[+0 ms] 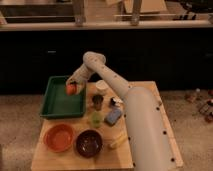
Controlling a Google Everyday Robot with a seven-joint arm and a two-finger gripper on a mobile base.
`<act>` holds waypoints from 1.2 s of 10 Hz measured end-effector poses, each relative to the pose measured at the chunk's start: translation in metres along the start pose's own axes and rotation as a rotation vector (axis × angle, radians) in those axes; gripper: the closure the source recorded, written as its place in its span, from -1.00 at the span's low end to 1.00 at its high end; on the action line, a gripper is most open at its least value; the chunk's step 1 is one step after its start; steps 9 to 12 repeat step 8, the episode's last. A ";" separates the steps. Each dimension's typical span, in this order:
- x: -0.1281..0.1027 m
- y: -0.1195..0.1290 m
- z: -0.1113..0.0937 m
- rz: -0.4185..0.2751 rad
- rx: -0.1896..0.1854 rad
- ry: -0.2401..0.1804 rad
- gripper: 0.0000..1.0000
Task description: Place apple in tray
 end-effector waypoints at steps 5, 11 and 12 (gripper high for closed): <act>-0.005 0.004 0.011 -0.048 -0.125 -0.031 -0.60; -0.006 0.003 0.012 -0.054 -0.128 -0.034 -0.60; -0.006 0.003 0.012 -0.054 -0.128 -0.034 -0.60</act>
